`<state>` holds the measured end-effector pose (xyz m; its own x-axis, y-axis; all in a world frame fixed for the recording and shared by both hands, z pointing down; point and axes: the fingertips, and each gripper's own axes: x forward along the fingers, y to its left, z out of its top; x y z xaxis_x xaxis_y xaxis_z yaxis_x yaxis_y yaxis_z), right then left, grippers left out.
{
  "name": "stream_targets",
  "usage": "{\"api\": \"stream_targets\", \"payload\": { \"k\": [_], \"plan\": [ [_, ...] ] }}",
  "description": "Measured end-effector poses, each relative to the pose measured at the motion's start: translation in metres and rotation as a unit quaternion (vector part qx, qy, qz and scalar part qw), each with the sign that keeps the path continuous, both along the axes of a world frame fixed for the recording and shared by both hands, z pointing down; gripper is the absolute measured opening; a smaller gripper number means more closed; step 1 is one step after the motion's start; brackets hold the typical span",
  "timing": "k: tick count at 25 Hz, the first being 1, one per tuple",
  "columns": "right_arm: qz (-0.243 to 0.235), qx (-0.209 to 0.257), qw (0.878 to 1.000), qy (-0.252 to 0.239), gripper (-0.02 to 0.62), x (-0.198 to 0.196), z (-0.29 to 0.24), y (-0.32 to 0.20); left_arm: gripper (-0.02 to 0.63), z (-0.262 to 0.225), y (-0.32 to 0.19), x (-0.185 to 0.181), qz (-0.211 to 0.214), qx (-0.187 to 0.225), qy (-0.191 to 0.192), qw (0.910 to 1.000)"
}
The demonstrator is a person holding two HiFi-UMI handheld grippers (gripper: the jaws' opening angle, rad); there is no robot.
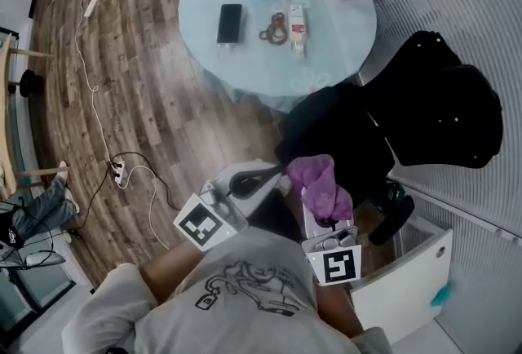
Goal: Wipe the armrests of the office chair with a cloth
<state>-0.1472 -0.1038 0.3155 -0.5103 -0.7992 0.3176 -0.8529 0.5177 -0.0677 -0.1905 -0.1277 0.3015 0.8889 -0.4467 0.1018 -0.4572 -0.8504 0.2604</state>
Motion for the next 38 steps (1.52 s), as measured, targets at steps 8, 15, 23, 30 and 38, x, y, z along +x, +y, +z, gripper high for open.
{"api": "stream_targets", "payload": {
  "k": [8,15,23,30,38],
  "plan": [
    [-0.009,0.001,1.0,0.017,0.031,0.004,0.03,-0.028,0.002,0.029,-0.032,0.003,-0.006,0.01,-0.013,0.9998],
    [-0.033,-0.019,0.999,0.028,0.031,0.006,0.093,-0.059,0.002,0.085,-0.065,0.011,0.004,0.008,-0.017,0.9998],
    [-0.05,-0.048,0.997,0.03,0.031,0.0,0.177,-0.089,0.002,0.161,-0.086,0.02,0.023,0.007,-0.029,0.9993],
    [-0.048,-0.093,0.994,0.039,0.031,-0.005,0.26,-0.098,0.002,0.225,-0.093,0.021,0.037,-0.004,-0.044,0.9983],
    [-0.084,-0.139,0.983,0.086,0.031,-0.006,0.324,-0.094,0.002,0.256,-0.097,0.022,0.038,-0.004,-0.062,0.9973]
  ]
}}
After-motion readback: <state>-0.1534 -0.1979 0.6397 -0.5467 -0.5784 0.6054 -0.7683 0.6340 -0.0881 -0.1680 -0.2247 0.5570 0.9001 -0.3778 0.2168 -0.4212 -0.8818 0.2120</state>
